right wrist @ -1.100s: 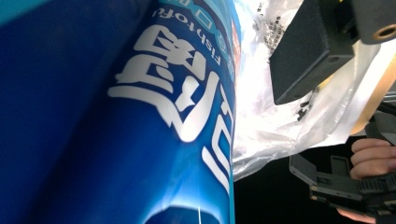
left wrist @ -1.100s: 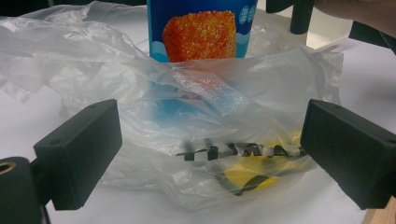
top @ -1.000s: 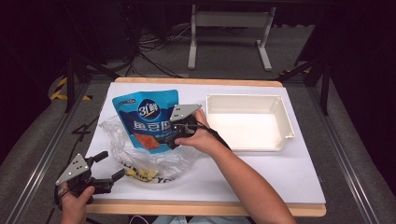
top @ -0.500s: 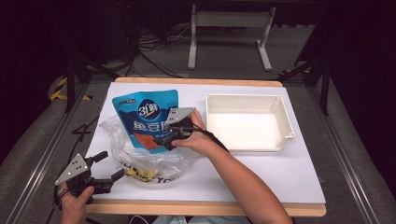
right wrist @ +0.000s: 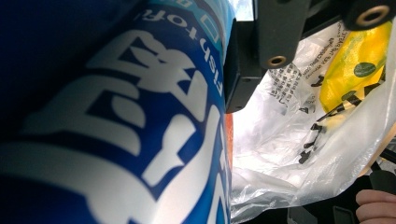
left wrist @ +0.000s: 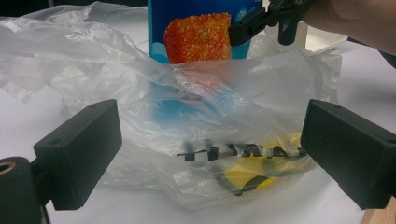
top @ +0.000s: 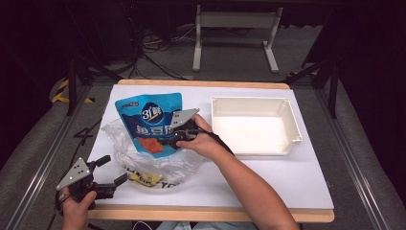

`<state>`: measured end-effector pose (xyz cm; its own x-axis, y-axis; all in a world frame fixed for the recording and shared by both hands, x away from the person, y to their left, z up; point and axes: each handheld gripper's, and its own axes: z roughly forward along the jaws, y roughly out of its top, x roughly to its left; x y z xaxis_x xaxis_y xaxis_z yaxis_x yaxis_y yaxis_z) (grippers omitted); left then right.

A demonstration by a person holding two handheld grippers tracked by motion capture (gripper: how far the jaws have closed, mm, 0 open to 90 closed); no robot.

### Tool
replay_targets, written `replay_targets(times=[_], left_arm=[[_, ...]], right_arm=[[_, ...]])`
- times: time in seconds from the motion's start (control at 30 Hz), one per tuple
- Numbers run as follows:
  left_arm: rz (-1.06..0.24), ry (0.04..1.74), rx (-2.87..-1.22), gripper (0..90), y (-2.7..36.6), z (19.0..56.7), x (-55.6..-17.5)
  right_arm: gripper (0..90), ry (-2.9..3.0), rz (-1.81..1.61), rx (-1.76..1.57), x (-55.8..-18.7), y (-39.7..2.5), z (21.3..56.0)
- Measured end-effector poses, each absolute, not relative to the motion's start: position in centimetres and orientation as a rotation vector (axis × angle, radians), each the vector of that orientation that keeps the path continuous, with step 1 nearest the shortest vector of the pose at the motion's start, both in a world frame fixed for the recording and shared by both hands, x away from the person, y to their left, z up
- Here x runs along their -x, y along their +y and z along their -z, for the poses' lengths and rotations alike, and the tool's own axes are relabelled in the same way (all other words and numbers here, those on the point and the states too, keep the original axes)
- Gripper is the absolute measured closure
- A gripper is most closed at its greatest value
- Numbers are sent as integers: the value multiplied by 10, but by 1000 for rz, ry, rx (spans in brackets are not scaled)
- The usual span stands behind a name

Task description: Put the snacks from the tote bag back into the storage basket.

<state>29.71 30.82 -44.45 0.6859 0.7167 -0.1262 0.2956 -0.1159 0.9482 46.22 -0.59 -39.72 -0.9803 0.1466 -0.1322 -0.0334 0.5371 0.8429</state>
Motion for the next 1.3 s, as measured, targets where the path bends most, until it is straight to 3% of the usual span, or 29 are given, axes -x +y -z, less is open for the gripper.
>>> replay_targets(times=[0.57,1.3], left_arm=[[-433,829,-1699,62,309,445,-298],[-433,835,-1697,62,309,445,-297]], right_arm=[[511,2597,-1385,-111,-458,0,389],[514,2618,-1375,-20,-439,2,327]])
